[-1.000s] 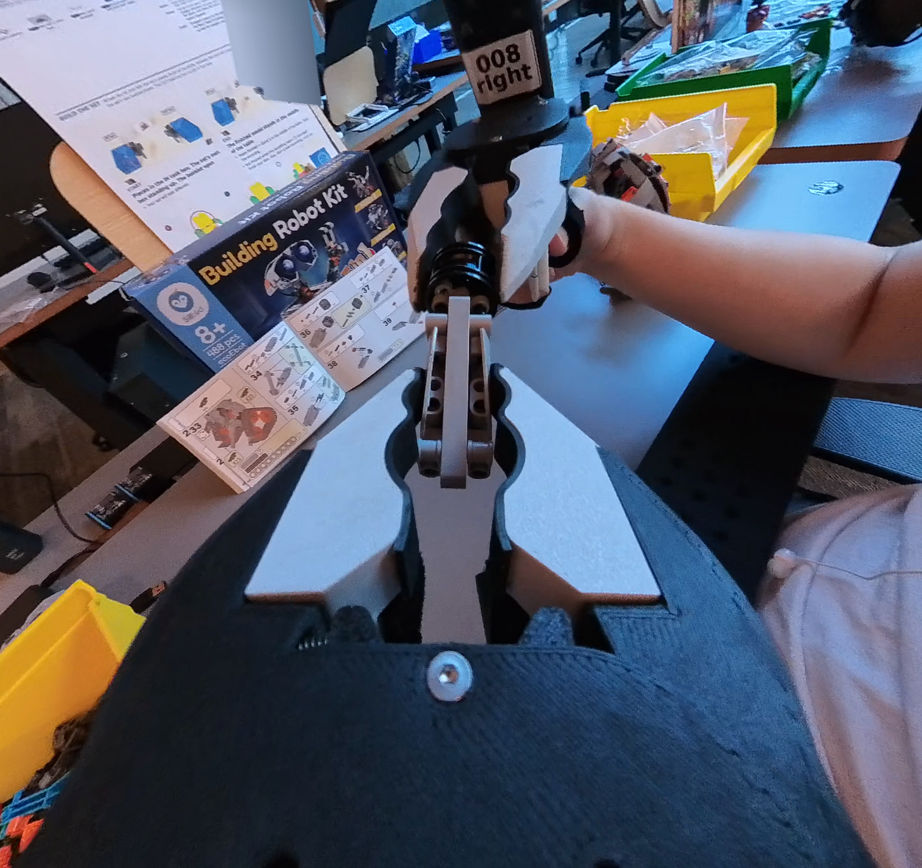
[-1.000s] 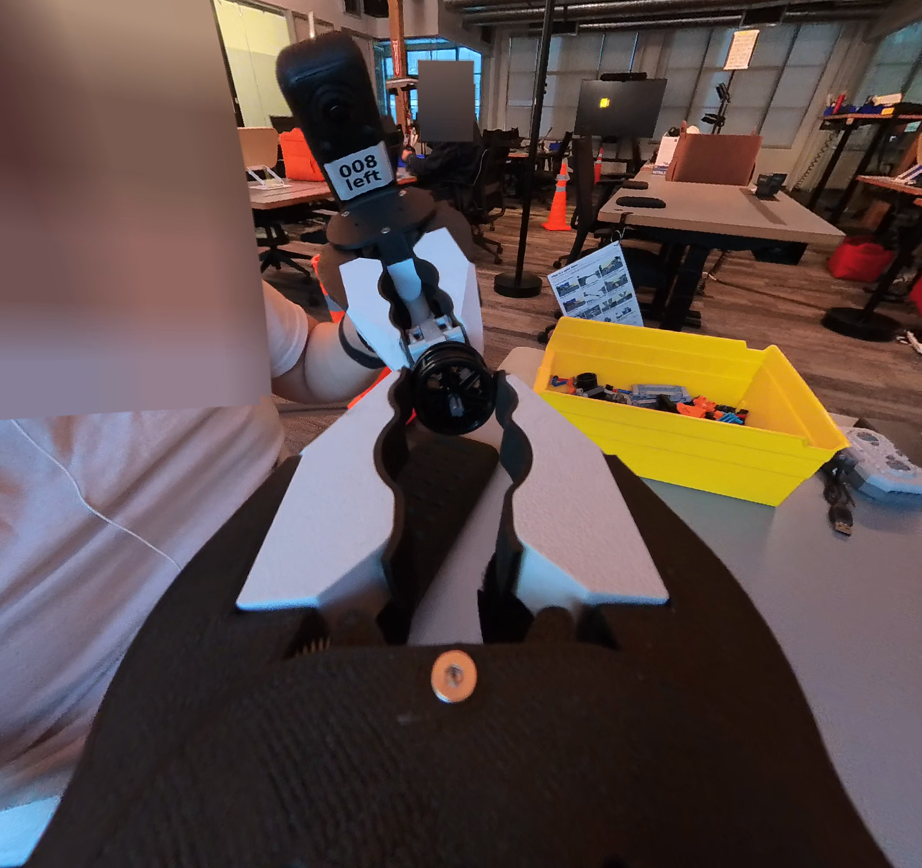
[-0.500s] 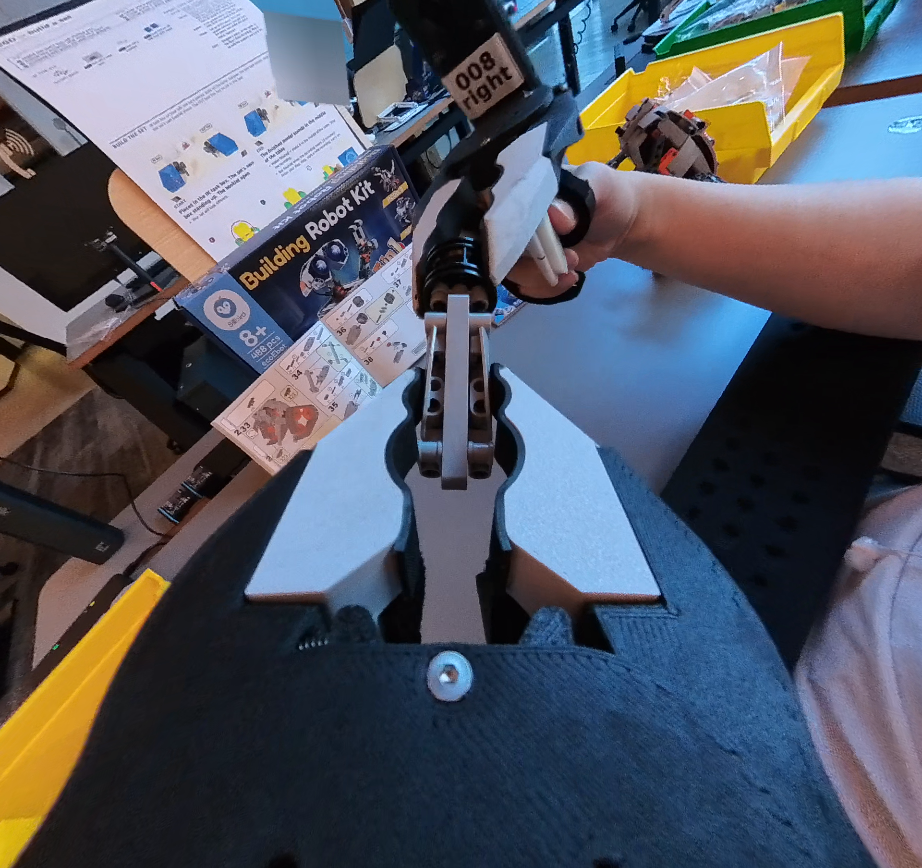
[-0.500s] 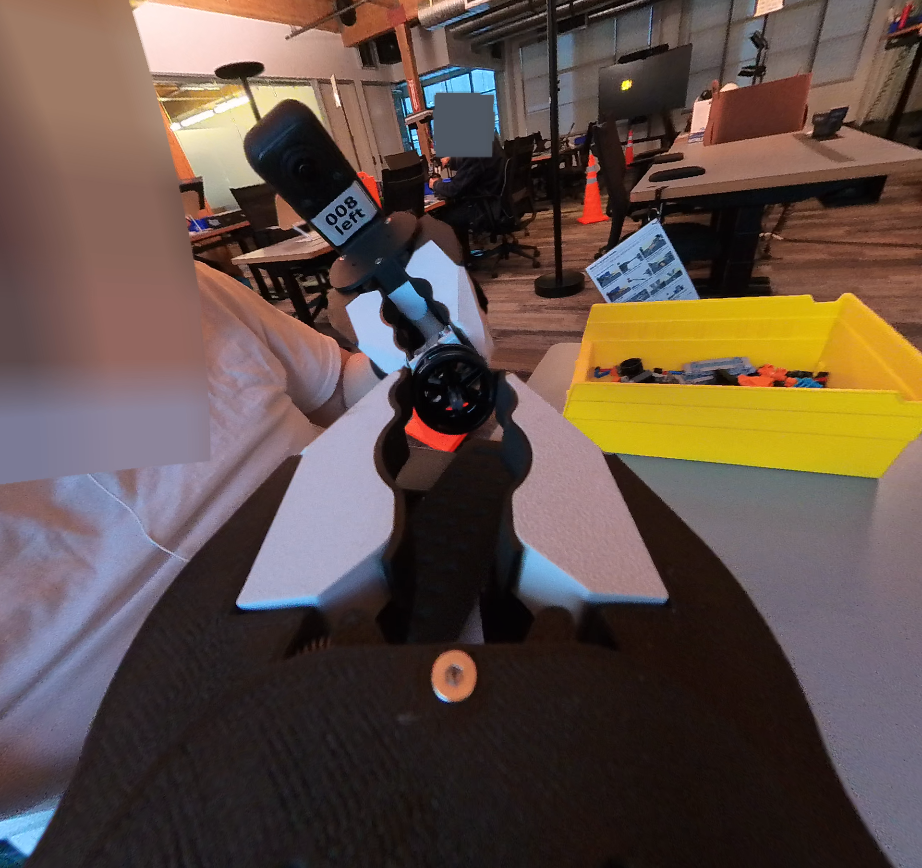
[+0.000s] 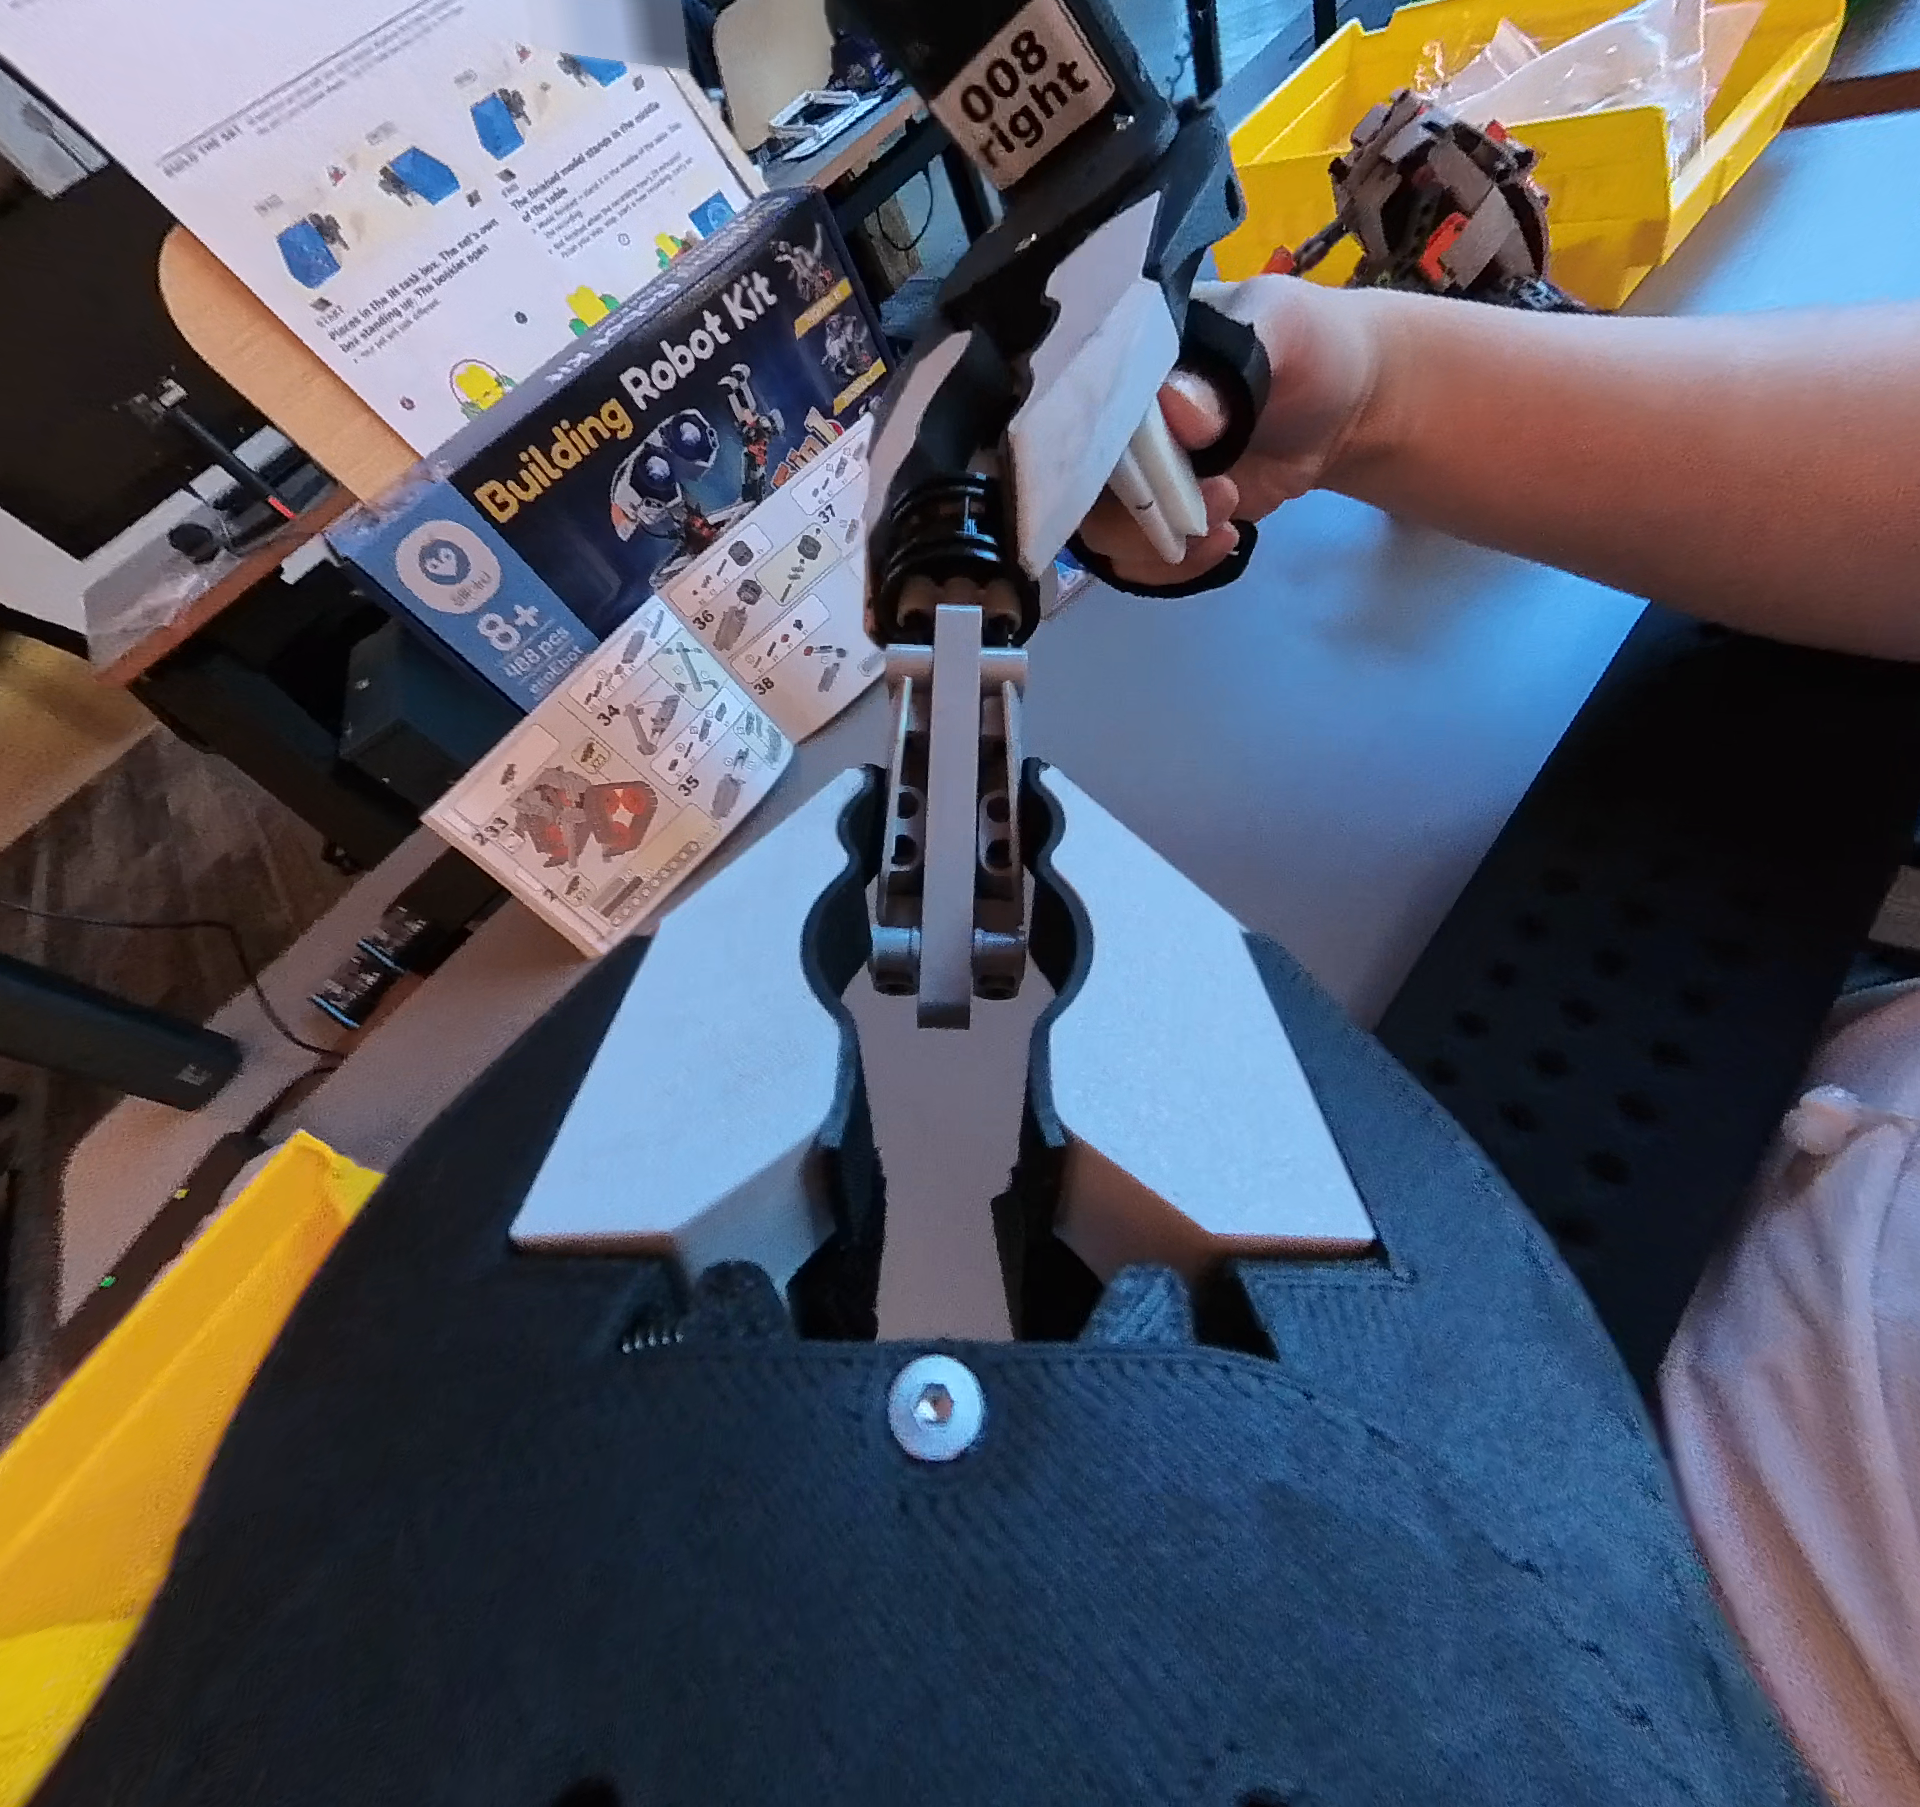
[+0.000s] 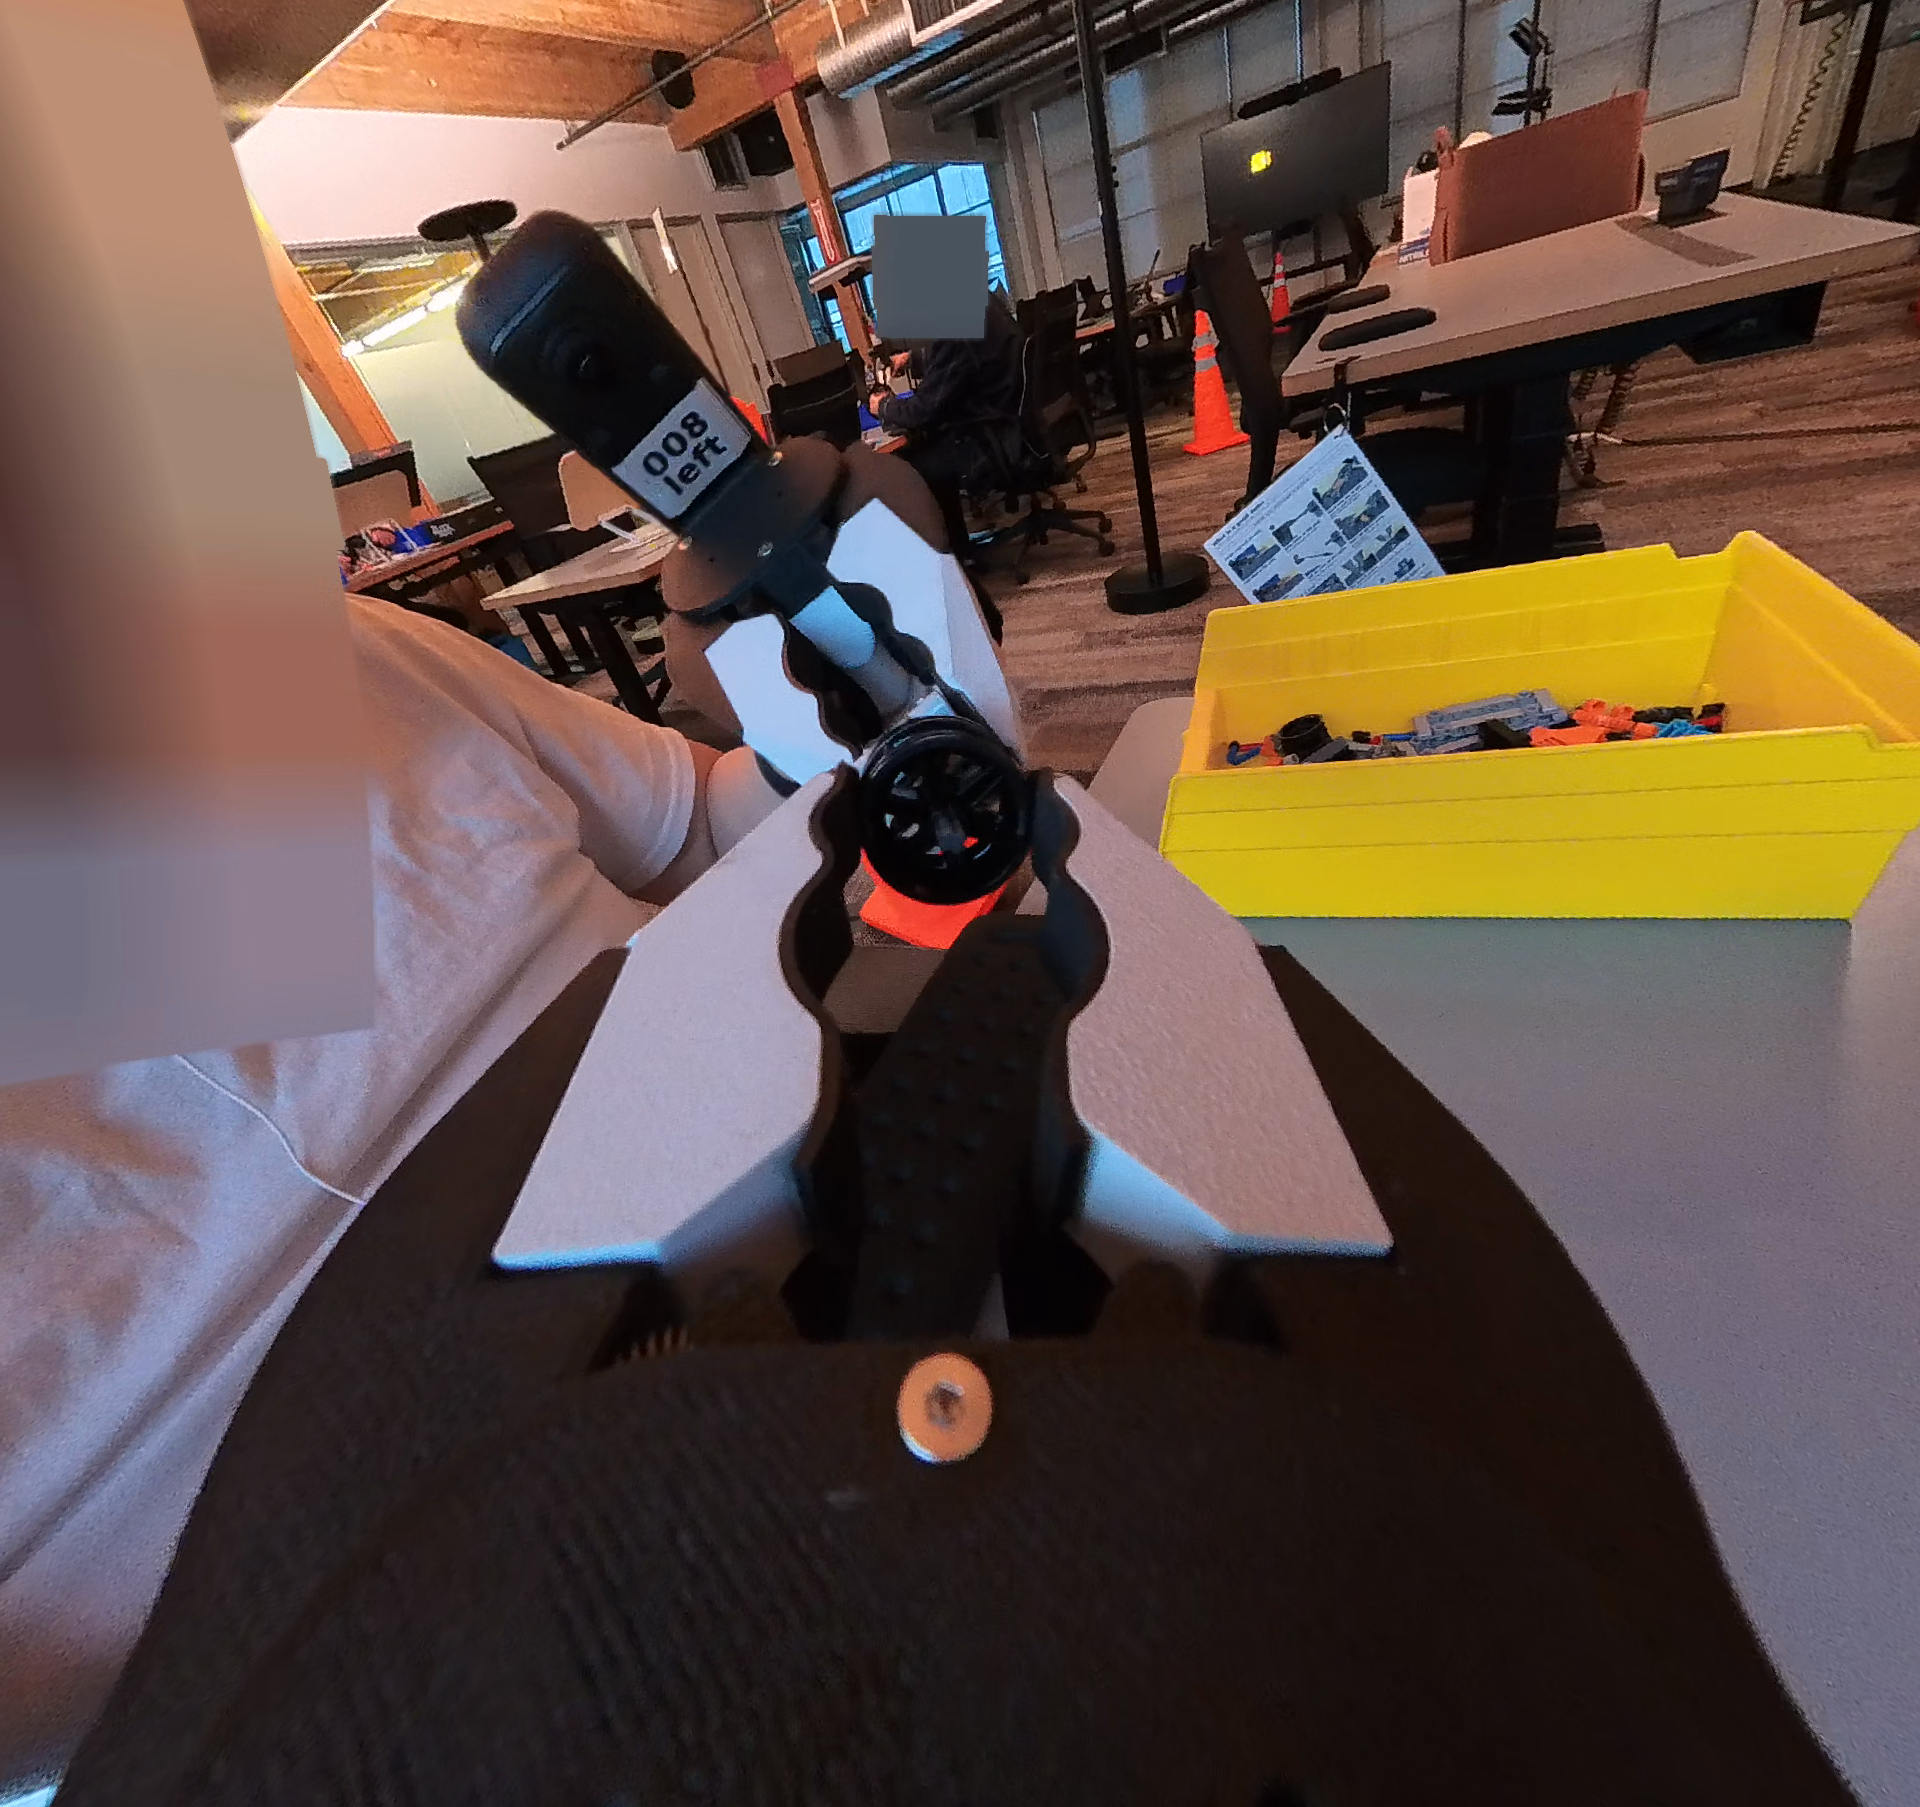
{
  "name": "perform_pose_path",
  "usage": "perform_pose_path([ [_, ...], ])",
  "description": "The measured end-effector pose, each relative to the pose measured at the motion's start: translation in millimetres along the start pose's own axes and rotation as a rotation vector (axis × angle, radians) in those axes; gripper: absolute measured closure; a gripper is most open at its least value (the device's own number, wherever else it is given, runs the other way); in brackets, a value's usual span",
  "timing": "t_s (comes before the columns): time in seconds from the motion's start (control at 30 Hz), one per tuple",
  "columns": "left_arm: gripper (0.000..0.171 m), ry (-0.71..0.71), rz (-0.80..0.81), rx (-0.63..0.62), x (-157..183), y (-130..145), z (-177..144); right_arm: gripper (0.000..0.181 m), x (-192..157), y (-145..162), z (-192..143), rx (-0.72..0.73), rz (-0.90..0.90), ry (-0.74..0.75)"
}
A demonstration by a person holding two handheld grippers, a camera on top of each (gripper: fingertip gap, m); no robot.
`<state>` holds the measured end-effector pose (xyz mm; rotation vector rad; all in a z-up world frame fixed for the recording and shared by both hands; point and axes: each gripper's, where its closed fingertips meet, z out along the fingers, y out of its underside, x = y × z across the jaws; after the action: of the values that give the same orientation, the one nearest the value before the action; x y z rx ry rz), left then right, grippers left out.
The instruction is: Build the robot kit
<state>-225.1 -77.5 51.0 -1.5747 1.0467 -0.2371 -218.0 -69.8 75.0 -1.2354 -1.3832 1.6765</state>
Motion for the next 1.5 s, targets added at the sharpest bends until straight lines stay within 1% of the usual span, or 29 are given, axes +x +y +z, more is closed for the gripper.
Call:
perform_pose_path([
  [0.13, 0.147, 0.035, -0.096, 0.005, -0.9, -1.3, 3.9, 0.15, 2.9, -3.8, -3.1, 0.043, 0.046, -0.023],
  [0.27, 0.147, 0.033, -0.123, 0.0, -2.7, -5.2, 5.5, 0.149, 2.4, -7.9, -6.5, 0.107, 0.089, -0.093],
  [0.33, 0.147, 0.028, -0.112, -0.013, -2.7, -4.5, 6.6, 0.15, 3.3, -5.8, -7.8, 0.103, 0.086, -0.102],
  [0.5, 0.147, 0.035, -0.119, -0.029, -3.3, 2.4, 8.3, 0.15, 7.6, 1.3, -6.8, 0.06, 0.052, -0.059],
  [0.57, 0.147, 0.051, -0.132, -0.042, -2.3, 7.7, 10.2, 0.149, 11.6, 10.5, -7.3, 0.027, 0.027, -0.022],
  [0.63, 0.147, 0.098, -0.145, -0.054, 5.7, 17.3, 16.2, 0.149, 12.9, 24.7, -11.6, 0.031, 0.034, 0.0],
  [0.77, 0.147, 0.249, -0.171, -0.064, 37.0, 49.2, 39.1, 0.15, 15.3, 79.2, -28.9, 0.063, 0.153, 0.054],
  [0.87, 0.148, 0.346, -0.223, -0.036, 57.1, 66.8, 59.5, 0.15, 18.9, 106.3, -44.6, 0.097, 0.252, 0.105],
  [0.93, 0.148, 0.388, -0.255, -0.027, 64.8, 75.1, 70.8, 0.149, 22.7, 121.2, -52.5, 0.069, 0.279, 0.149],
  [1.07, 0.148, 0.419, -0.316, -0.025, 71.6, 88.8, 81.1, 0.149, 28.9, 134.7, -55.3, 0.064, 0.303, 0.182],
  [1.2, 0.148, 0.425, -0.341, -0.057, 76.1, 108.5, 81.6, 0.149, 35.0, 155.5, -49.0, 0.004, 0.334, 0.184],
  [1.5, 0.148, 0.453, -0.394, -0.06, 73.7, 112.9, 83.3, 0.149, 39.9, 156.4, -48.4, 0.016, 0.361, 0.204],
])
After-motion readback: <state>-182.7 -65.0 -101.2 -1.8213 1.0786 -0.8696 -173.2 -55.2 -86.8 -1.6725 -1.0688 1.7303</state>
